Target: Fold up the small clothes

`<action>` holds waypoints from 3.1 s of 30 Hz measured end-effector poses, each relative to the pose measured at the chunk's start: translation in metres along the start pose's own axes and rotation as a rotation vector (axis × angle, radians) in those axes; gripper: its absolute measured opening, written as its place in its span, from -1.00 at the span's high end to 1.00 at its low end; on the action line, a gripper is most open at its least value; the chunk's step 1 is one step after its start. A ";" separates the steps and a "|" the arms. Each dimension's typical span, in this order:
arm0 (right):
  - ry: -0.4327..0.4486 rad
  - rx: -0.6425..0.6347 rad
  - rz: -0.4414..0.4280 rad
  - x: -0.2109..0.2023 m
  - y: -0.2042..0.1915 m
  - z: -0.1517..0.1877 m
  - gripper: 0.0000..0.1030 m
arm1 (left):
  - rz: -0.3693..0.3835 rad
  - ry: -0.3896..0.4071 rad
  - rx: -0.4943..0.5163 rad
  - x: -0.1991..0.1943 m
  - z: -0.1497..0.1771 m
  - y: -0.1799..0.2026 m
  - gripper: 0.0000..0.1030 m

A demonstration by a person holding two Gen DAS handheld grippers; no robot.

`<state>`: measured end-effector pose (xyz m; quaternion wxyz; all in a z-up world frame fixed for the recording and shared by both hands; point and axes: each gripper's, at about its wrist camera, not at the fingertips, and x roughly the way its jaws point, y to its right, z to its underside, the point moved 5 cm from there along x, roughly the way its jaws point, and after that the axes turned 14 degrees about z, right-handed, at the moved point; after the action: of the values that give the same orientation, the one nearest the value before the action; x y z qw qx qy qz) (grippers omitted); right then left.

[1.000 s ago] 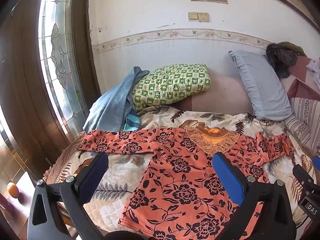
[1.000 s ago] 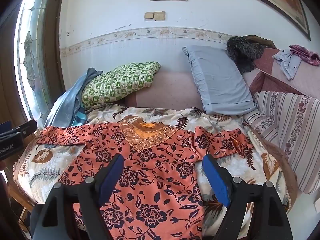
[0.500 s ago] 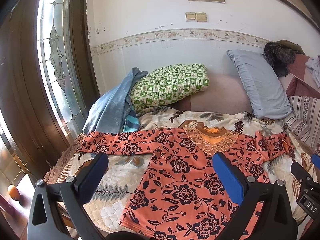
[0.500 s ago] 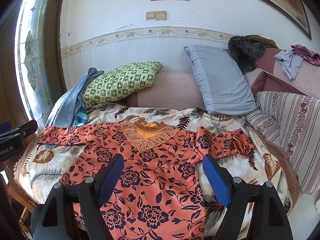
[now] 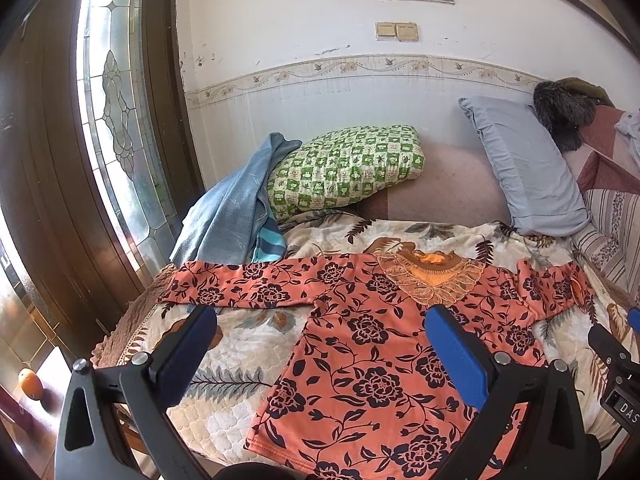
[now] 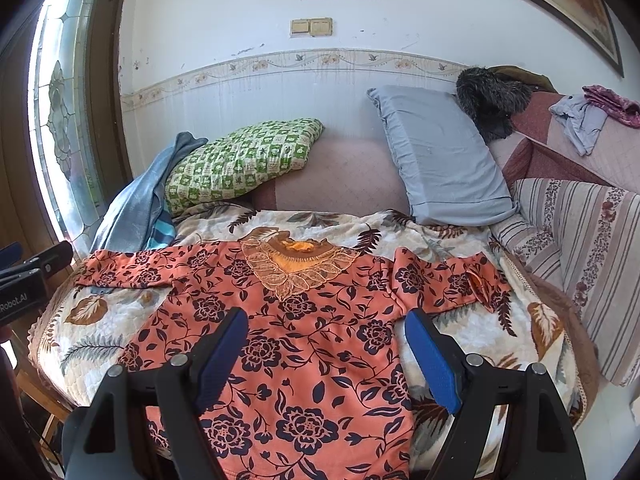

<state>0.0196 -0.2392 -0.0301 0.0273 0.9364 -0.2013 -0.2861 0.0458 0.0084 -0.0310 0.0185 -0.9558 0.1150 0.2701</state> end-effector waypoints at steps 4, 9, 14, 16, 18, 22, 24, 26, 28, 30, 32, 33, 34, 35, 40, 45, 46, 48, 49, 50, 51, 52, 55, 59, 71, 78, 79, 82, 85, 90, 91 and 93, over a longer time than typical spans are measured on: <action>-0.002 0.000 0.001 0.000 -0.002 -0.001 -0.62 | -0.003 -0.004 -0.004 0.001 0.001 -0.002 -1.00; -0.002 -0.002 0.003 0.000 -0.002 0.000 -0.62 | -0.007 -0.023 -0.012 0.007 0.005 -0.004 -1.00; -0.019 -0.008 0.021 0.005 -0.002 0.002 -0.62 | 0.000 -0.069 -0.016 0.023 0.012 -0.001 -1.00; -0.028 -0.002 0.025 0.009 0.001 0.003 -0.62 | 0.006 -0.086 -0.011 0.029 0.015 0.003 -1.00; -0.035 0.002 0.030 0.013 0.004 0.003 -0.62 | 0.013 -0.098 -0.006 0.035 0.018 0.007 -1.00; -0.050 0.011 0.037 0.022 0.010 0.005 -0.62 | 0.027 -0.118 0.005 0.047 0.020 0.016 -1.00; -0.059 0.015 0.039 0.026 0.012 0.006 -0.62 | 0.032 -0.126 0.014 0.052 0.020 0.022 -1.00; -0.067 0.020 0.041 0.031 0.015 0.007 -0.62 | 0.038 -0.132 0.022 0.056 0.019 0.026 -1.00; -0.073 0.025 0.043 0.035 0.018 0.007 -0.62 | 0.042 -0.134 0.028 0.060 0.018 0.030 -1.00; -0.077 0.029 0.048 0.039 0.021 0.007 -0.62 | 0.042 -0.134 0.028 0.063 0.016 0.032 -1.00; -0.082 0.035 0.049 0.043 0.024 0.007 -0.62 | 0.042 -0.136 0.030 0.065 0.016 0.033 -1.00; -0.085 0.037 0.050 0.045 0.025 0.007 -0.62 | 0.041 -0.137 0.031 0.067 0.015 0.033 -1.00; -0.088 0.039 0.052 0.048 0.026 0.007 -0.62 | 0.039 -0.139 0.033 0.069 0.015 0.034 -1.00; -0.092 0.040 0.053 0.050 0.027 0.007 -0.62 | 0.038 -0.141 0.034 0.071 0.014 0.035 -1.00; -0.106 0.044 0.058 0.061 0.029 0.008 -0.62 | 0.040 -0.151 0.041 0.083 0.013 0.039 -1.00; -0.115 0.041 0.079 0.077 0.038 0.007 -0.62 | 0.072 -0.178 0.038 0.106 0.014 0.044 -1.00; -0.123 0.049 0.082 0.083 0.044 0.007 -0.62 | 0.090 -0.189 0.032 0.115 0.014 0.046 -1.00; -0.145 0.064 0.103 0.099 0.063 0.007 -0.62 | 0.132 -0.238 0.014 0.141 0.018 0.051 -1.00; -0.160 0.073 0.126 0.109 0.076 0.009 -0.62 | 0.159 -0.268 -0.004 0.157 0.022 0.053 -1.00; -0.184 0.089 0.154 0.121 0.091 0.011 -0.62 | 0.177 -0.303 -0.023 0.175 0.026 0.056 -1.00; -0.215 0.109 0.176 0.135 0.108 0.014 -0.62 | 0.187 -0.341 -0.043 0.194 0.032 0.058 -1.00; -0.250 0.132 0.189 0.149 0.125 0.018 -0.62 | 0.197 -0.371 -0.063 0.212 0.038 0.062 -1.00; -0.348 0.168 0.245 0.198 0.176 0.033 -0.62 | 0.194 -0.426 -0.084 0.258 0.053 0.073 -1.00; -0.458 0.140 0.309 0.258 0.219 0.050 -0.61 | 0.210 -0.458 -0.085 0.299 0.068 0.086 -1.00; -0.456 0.132 0.450 0.395 0.219 0.020 -0.61 | 0.164 -0.412 -0.025 0.329 0.077 0.051 -1.00; -0.554 0.363 0.401 0.429 0.246 0.028 0.83 | 0.139 -0.345 -0.031 0.327 0.063 0.034 -1.00; -0.521 0.377 0.379 0.421 0.246 0.020 0.87 | 0.132 -0.331 -0.029 0.326 0.059 0.031 -1.00; -0.436 0.387 0.285 0.388 0.233 -0.010 0.89 | 0.116 -0.294 -0.049 0.321 0.052 0.022 -1.00; -0.395 0.478 0.107 0.357 0.210 -0.039 0.90 | 0.115 -0.284 -0.079 0.315 0.049 0.012 -1.00; -0.360 0.479 -0.086 0.316 0.146 -0.081 0.89 | 0.074 -0.249 -0.108 0.307 0.044 -0.010 -1.00; -0.353 0.477 -0.132 0.310 0.132 -0.088 0.89 | 0.064 -0.242 -0.117 0.306 0.043 -0.014 -1.00; -0.361 0.473 -0.222 0.299 0.100 -0.096 0.89 | 0.056 -0.240 -0.145 0.305 0.042 -0.023 -1.00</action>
<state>0.2623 -0.4545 -0.0900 -0.2586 0.8673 -0.1602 -0.3941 0.2819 -0.0289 -0.2262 -0.0447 -0.9118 0.1190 0.3904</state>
